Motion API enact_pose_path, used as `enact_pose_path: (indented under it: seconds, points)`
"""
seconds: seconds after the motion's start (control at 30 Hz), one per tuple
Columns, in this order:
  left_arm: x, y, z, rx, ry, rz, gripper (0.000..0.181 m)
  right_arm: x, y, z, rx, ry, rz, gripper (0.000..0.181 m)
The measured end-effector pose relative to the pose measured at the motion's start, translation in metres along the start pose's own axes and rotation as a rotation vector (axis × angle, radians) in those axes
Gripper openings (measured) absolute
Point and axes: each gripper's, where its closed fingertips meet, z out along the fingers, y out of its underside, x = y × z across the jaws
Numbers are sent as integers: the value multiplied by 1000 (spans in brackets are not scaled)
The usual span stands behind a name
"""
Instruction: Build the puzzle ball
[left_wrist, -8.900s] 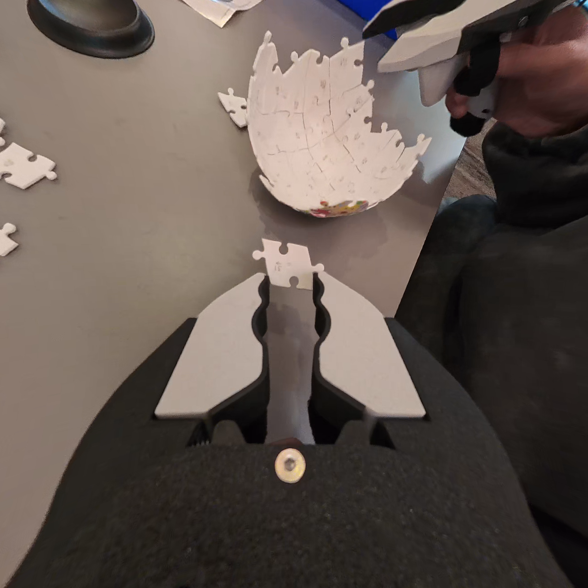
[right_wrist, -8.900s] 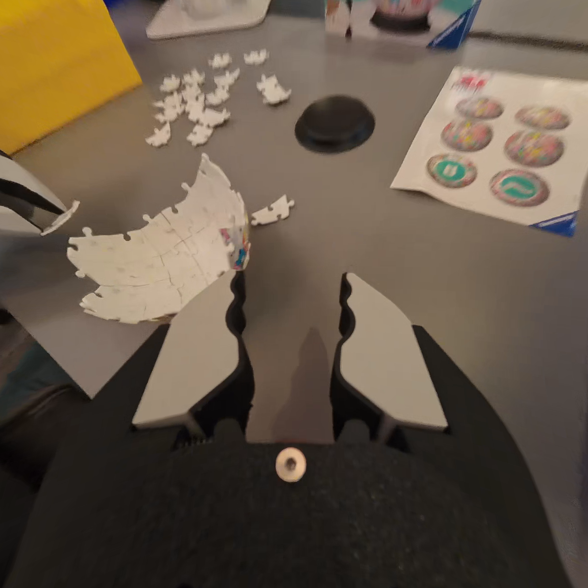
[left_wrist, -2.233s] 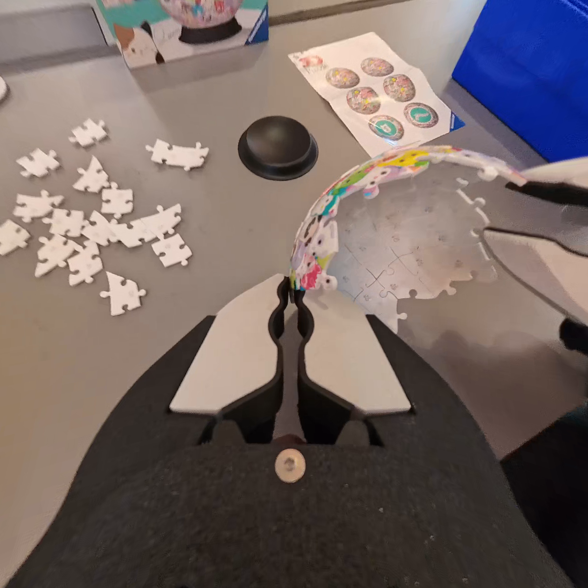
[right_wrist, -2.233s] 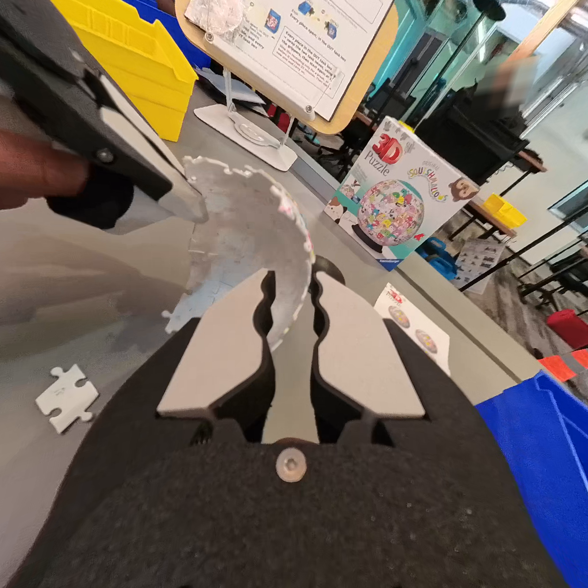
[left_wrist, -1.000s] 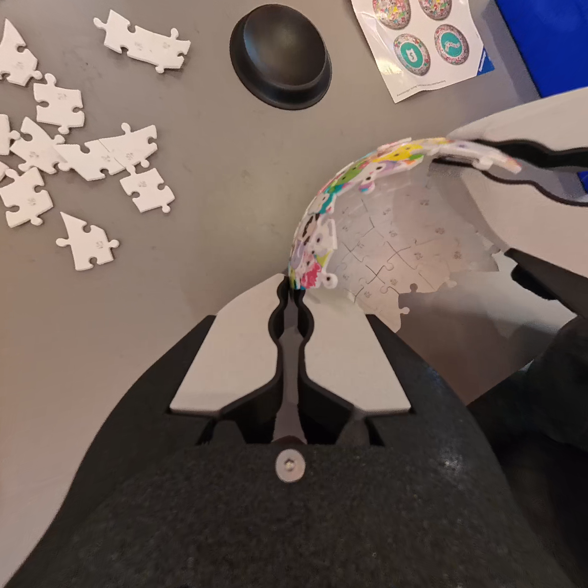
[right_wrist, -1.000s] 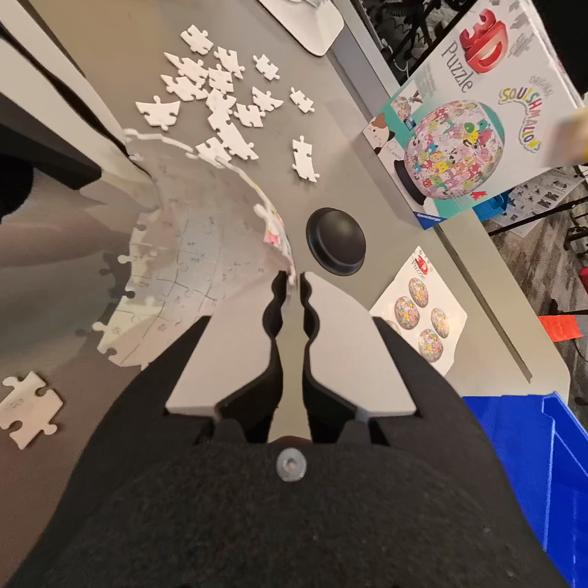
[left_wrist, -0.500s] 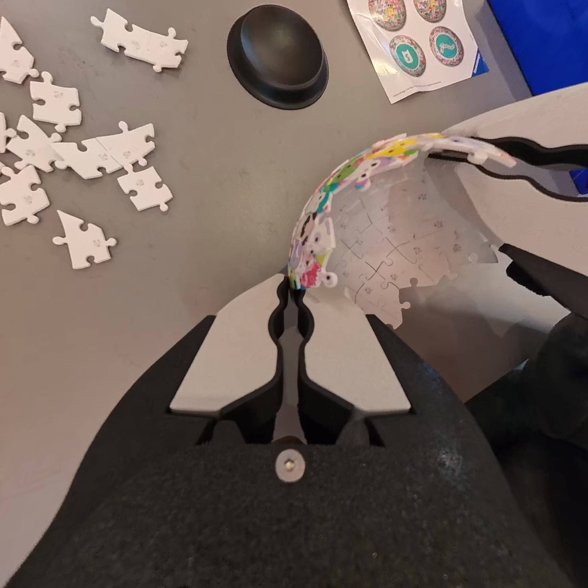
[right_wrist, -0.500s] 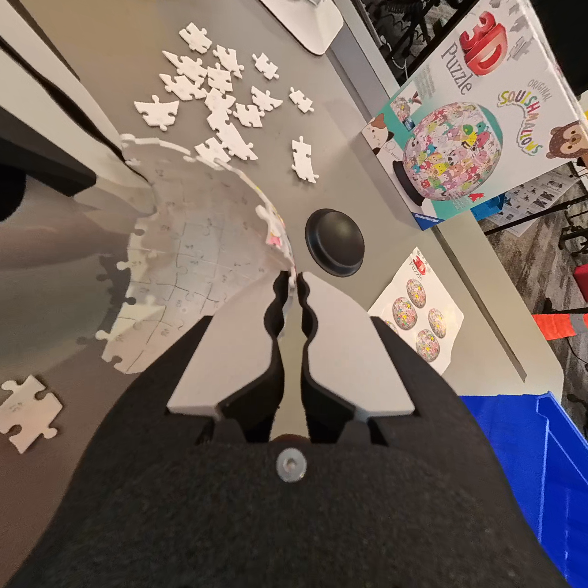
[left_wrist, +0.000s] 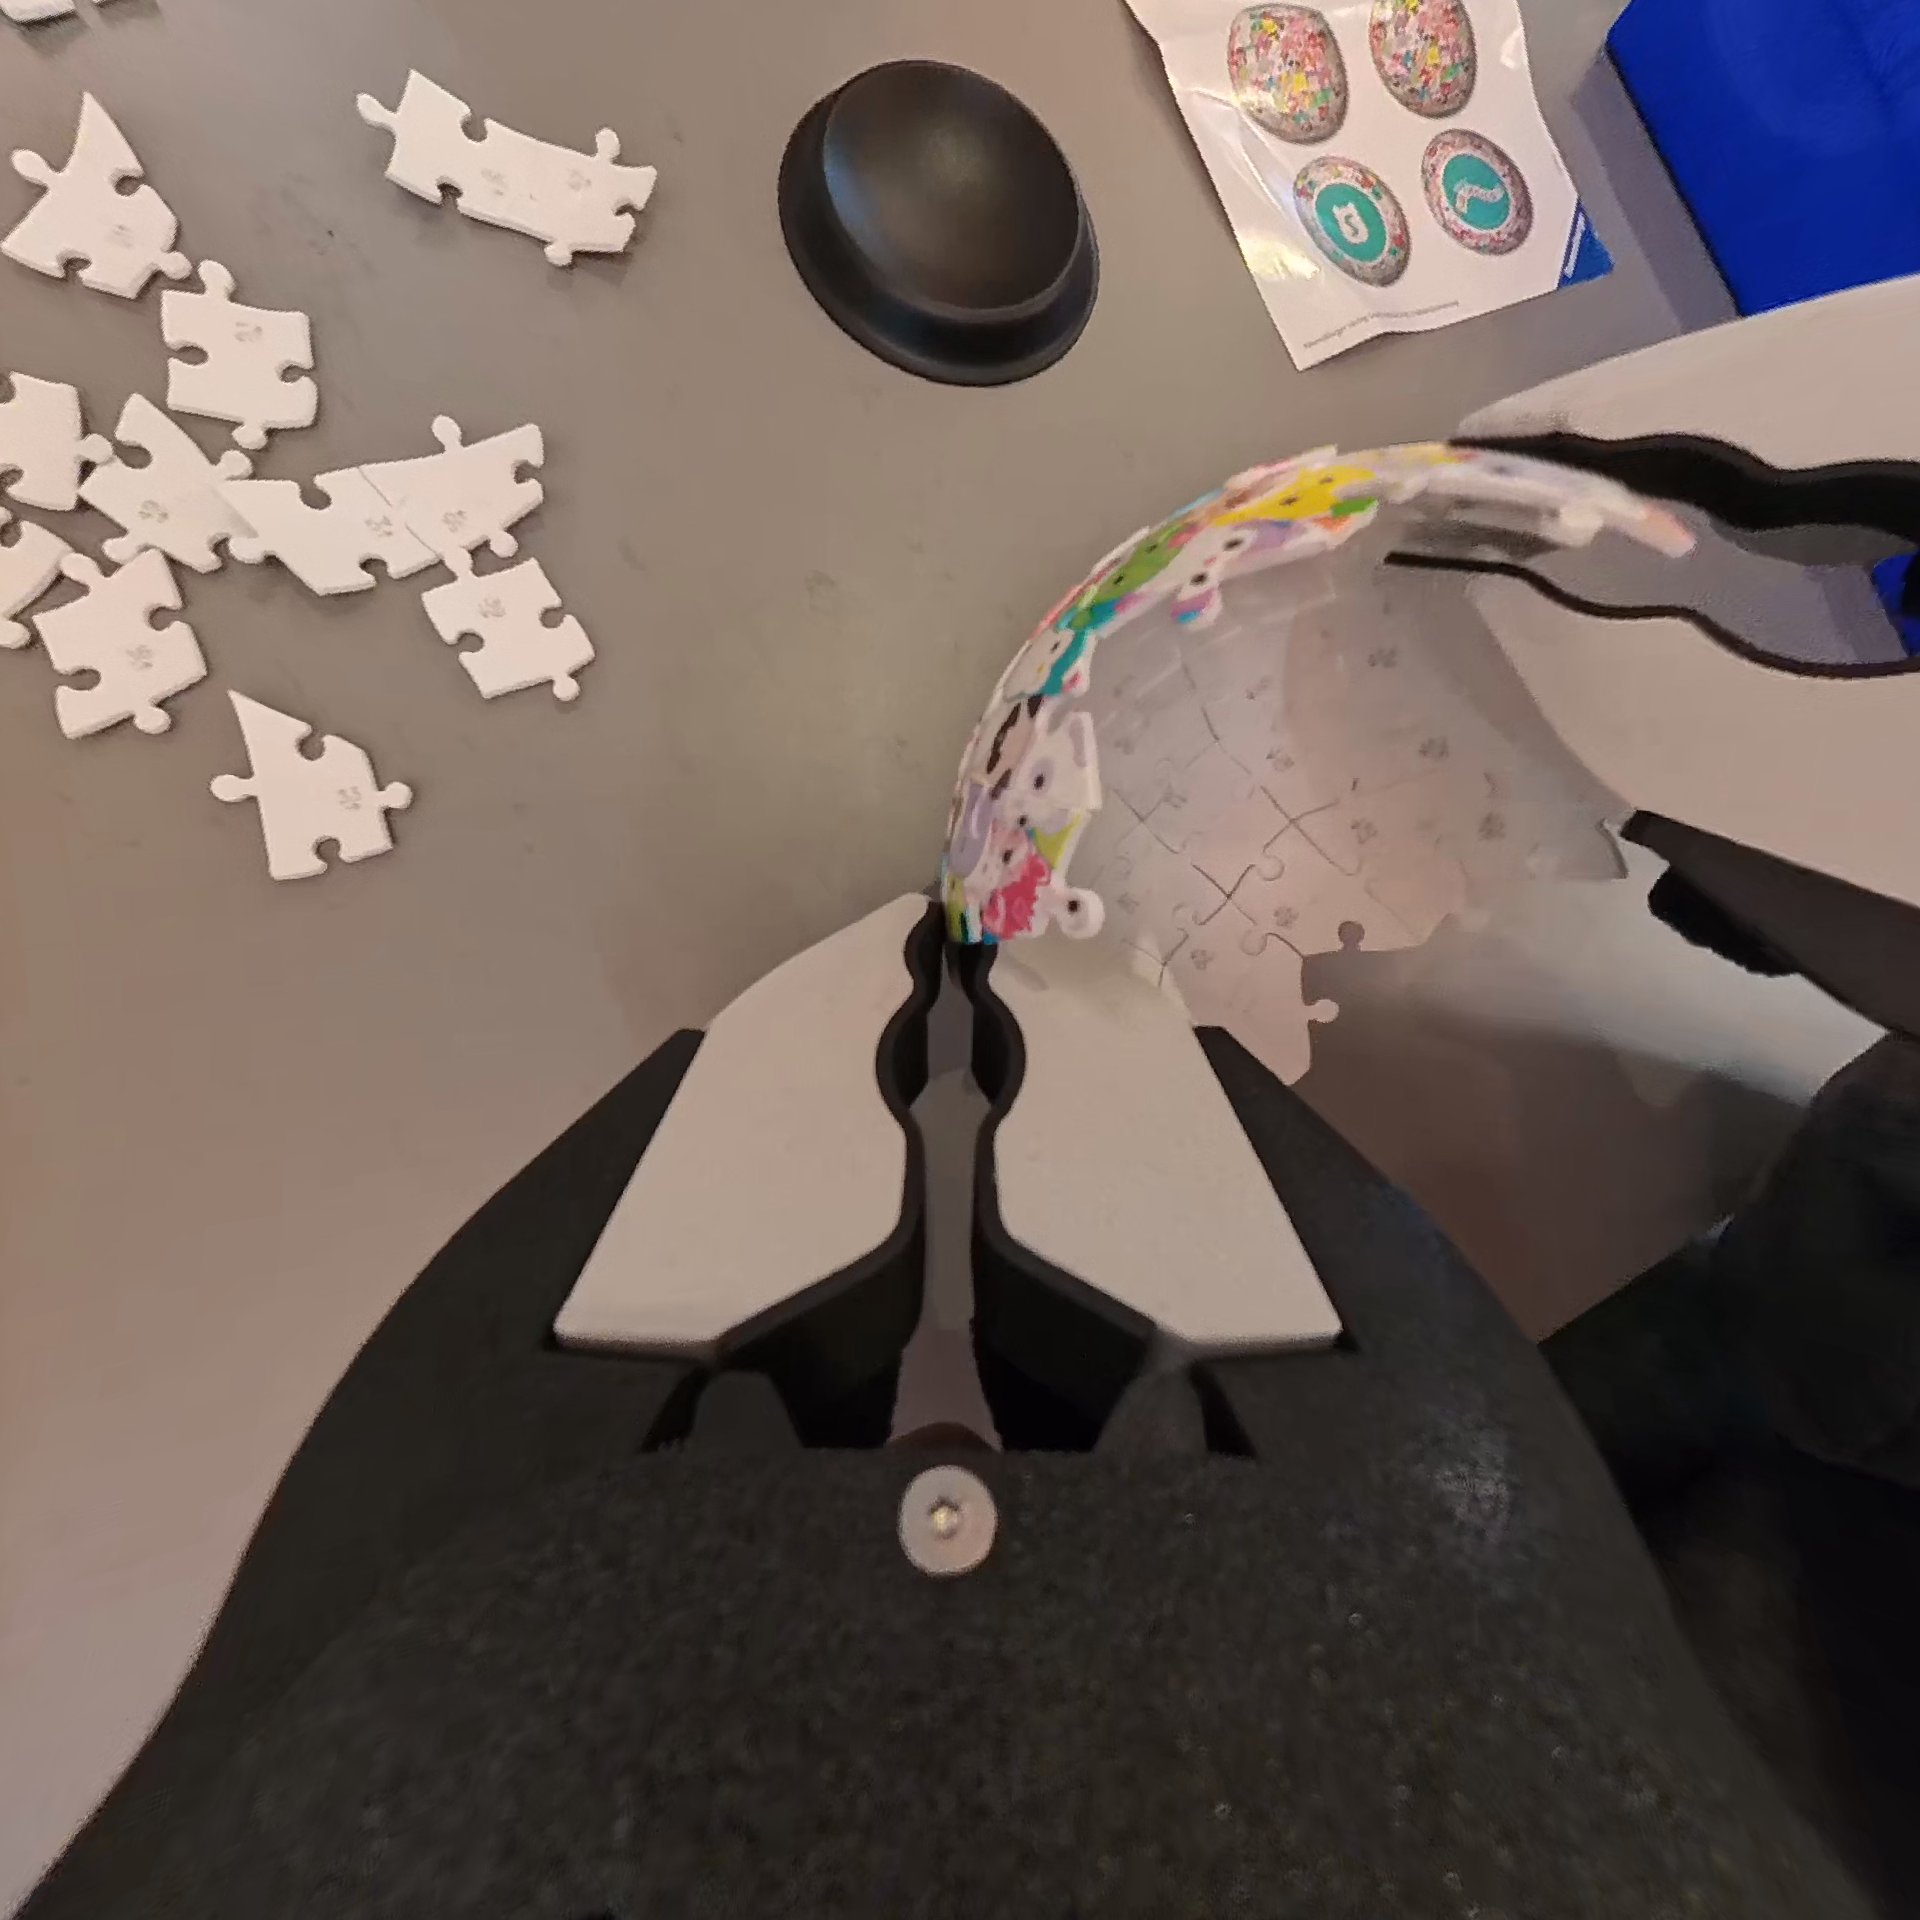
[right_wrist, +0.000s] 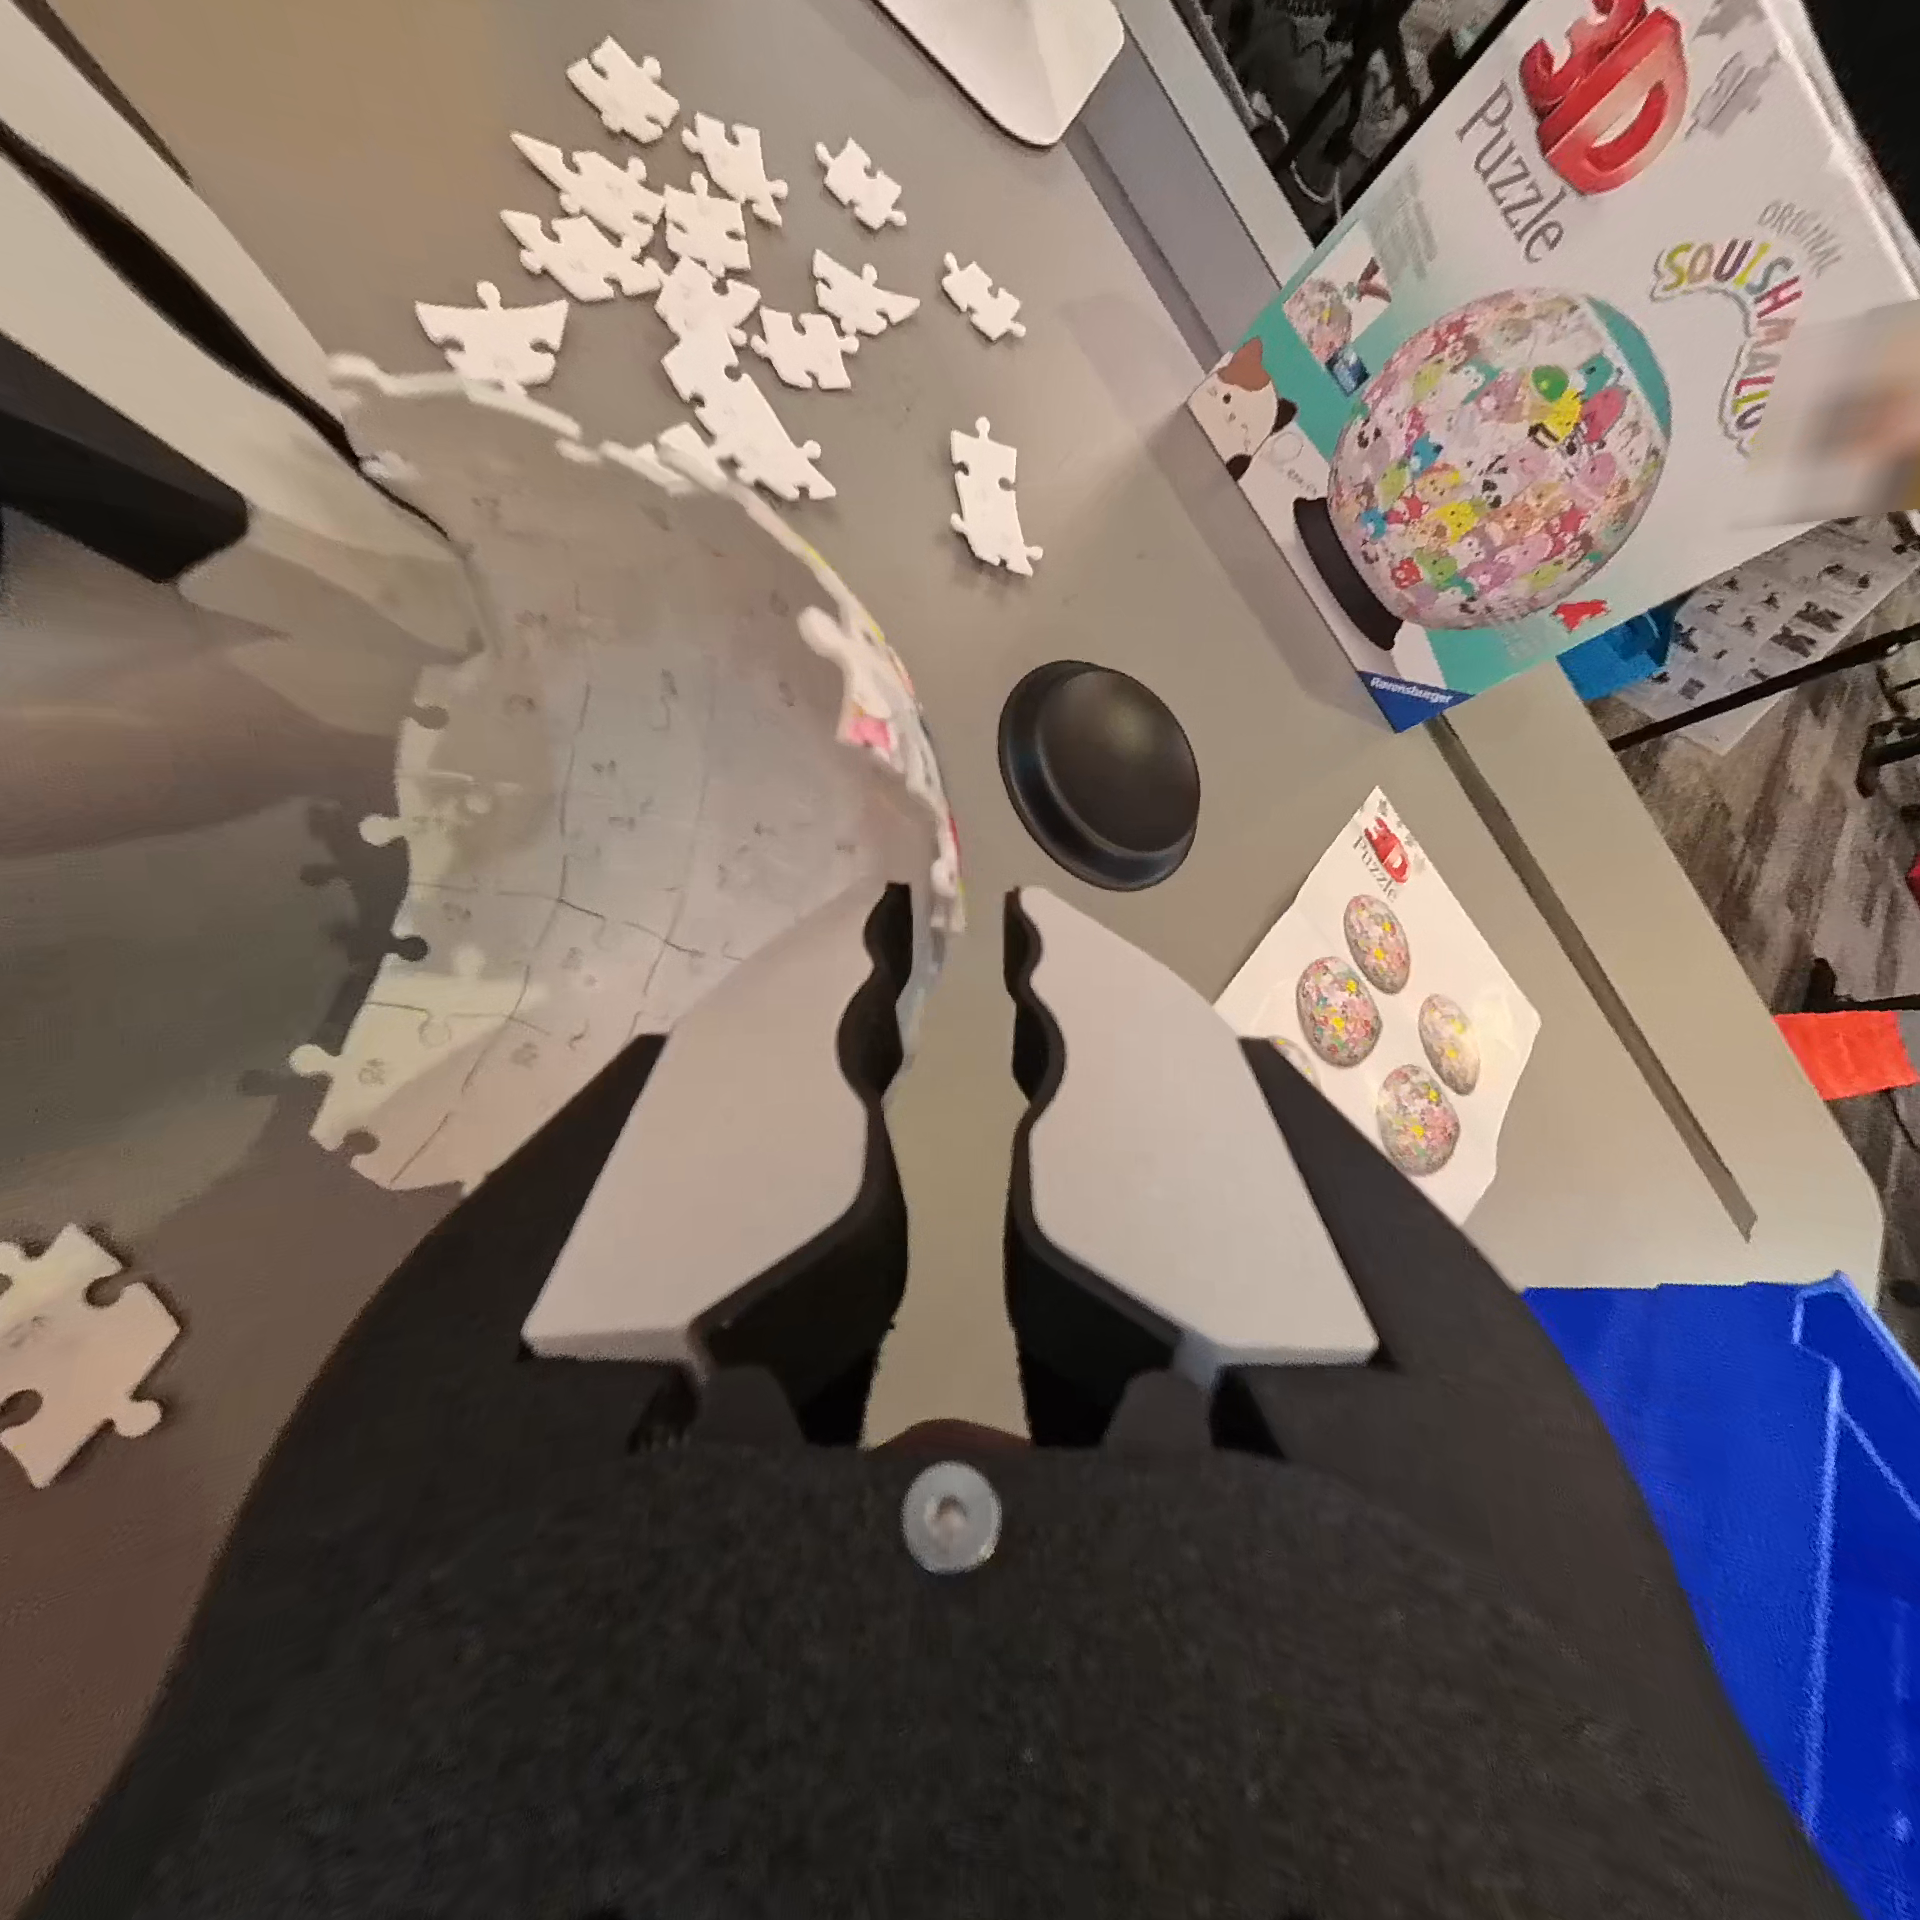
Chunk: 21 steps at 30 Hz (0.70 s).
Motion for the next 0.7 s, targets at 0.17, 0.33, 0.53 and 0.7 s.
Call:
enact_pose_path:
  seconds: [0.17,0.33,0.53,0.7]
  points:
    - [0,-2,-1,19,0,-3,2,0,-8,-4,53,-23,62,8]
    - [4,1,2,15,10,0,2,0,-6,-1,34,-25,92,6]
    - [6,1,2,16,13,-2,2,-1,-5,-2,26,-61,138,5]
    - [8,0,2,16,14,1,2,0,-5,-2,24,-75,161,4]
